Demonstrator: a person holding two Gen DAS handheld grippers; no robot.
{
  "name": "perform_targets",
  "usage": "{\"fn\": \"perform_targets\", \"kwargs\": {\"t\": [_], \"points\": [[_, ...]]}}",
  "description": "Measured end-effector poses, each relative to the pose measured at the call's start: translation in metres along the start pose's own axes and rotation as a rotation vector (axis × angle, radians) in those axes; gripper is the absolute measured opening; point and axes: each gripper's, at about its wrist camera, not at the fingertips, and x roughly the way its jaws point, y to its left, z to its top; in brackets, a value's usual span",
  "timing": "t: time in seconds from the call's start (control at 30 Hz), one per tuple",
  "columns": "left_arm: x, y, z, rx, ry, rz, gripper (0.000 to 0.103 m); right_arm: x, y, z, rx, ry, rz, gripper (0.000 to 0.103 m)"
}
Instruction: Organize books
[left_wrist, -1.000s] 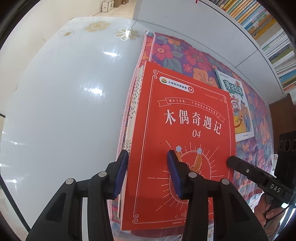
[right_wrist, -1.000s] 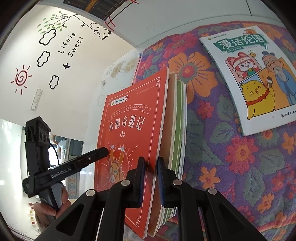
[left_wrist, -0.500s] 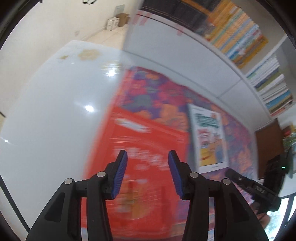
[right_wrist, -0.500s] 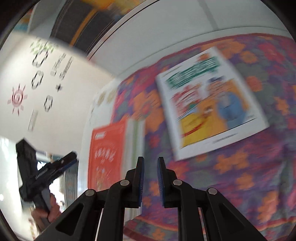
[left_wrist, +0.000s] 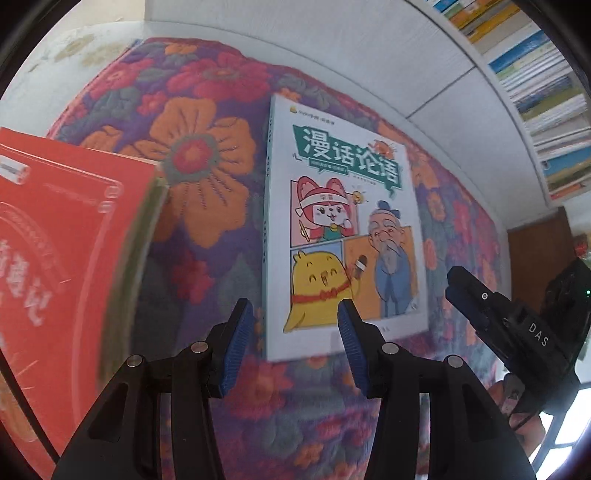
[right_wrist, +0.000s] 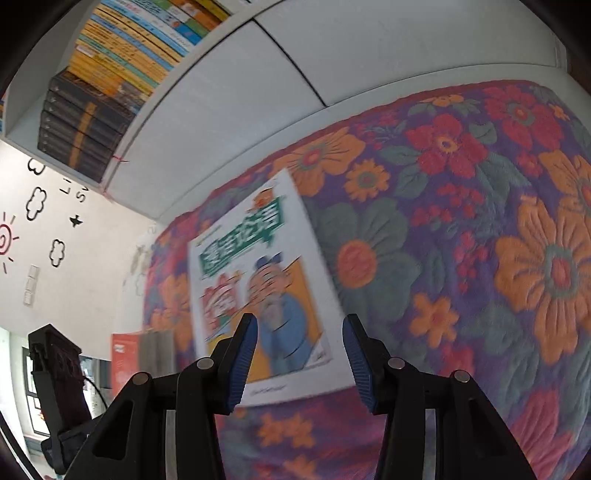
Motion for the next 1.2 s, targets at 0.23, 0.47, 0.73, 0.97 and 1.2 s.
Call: {"fn": "perform_targets", "kwargs": {"t": [0.23, 0.47, 0.73, 0.97, 1.2], "points": [[0.021, -0.009, 0.009, 0.020, -0.036, 0.029, 0.051, 0.034, -0.013, 0.011, -0.033, 0.065, -0.007, 0.047], [0.022, -0.020, 0.002, 0.075, -0.028, 0.034, 0.054, 0.039, 0.001, 0.005, -0.131, 0.110, 0.014, 0.051], [0.013, -0.013, -0.030, 0.096, 0.004, 0.014, 0.054, 0.027, 0.010, -0.033, -0.233, 0.160, -0.036, 0.052], [0.011, -0.017, -0.083, 0.133, 0.115, -0.136, 0.052, 0.007, 0.005, -0.086, -0.229, 0.194, -0.032, 0.052], [0.001, -0.004, -0.105, 0.121, 0.142, -0.151, 0.051, -0.012, -0.020, -0.112, -0.082, 0.185, 0.070, 0.041]]}}
